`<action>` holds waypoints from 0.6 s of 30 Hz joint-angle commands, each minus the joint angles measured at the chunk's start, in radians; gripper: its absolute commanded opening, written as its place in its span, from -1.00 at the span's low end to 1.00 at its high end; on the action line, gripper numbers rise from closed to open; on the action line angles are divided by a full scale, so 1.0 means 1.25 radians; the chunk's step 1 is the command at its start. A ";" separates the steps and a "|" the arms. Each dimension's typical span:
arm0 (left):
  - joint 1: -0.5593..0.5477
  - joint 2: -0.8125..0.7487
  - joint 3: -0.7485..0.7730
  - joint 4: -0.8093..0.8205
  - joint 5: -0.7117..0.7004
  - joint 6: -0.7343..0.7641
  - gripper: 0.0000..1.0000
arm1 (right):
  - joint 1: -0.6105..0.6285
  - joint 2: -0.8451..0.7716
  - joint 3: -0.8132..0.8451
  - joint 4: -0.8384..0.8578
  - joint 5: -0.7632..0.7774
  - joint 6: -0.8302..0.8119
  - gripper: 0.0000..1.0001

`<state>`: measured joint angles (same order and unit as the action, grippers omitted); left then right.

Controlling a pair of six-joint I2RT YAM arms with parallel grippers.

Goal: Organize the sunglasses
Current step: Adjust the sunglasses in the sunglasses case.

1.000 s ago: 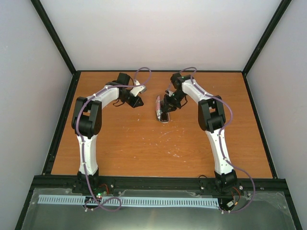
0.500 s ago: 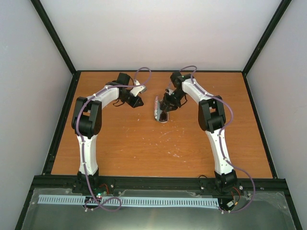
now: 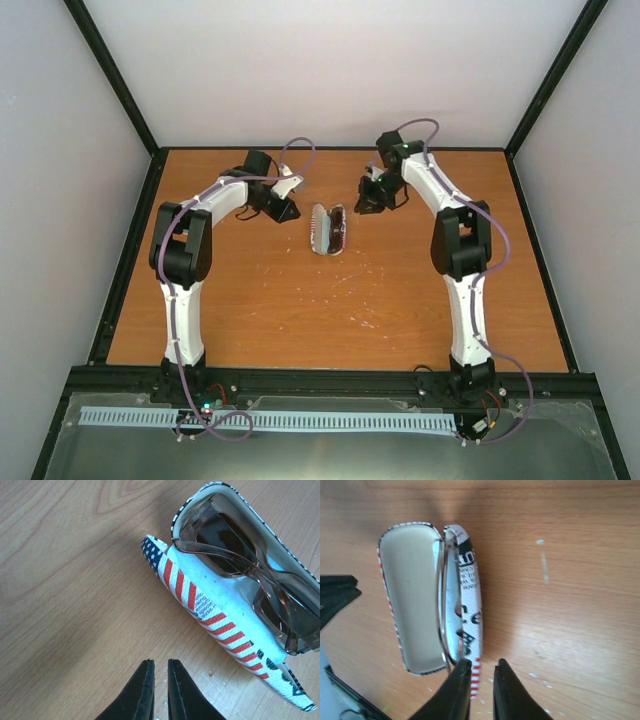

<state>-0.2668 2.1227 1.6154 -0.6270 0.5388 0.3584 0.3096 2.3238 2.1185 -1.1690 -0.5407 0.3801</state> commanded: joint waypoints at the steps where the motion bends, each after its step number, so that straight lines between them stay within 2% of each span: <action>1: -0.005 -0.033 0.033 -0.009 0.019 -0.015 -0.77 | -0.023 -0.048 -0.084 0.035 0.062 0.013 -0.78; 6: -0.006 -0.032 0.023 -0.009 0.016 -0.019 -0.78 | -0.013 -0.021 -0.162 0.099 0.046 0.026 -0.87; 18: -0.018 -0.025 -0.026 -0.002 0.018 -0.021 -0.78 | 0.046 0.076 -0.098 0.106 0.025 0.031 -0.87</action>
<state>-0.2749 2.1212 1.5917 -0.6277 0.5446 0.3489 0.3485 2.3974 1.9705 -1.0504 -0.5056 0.4088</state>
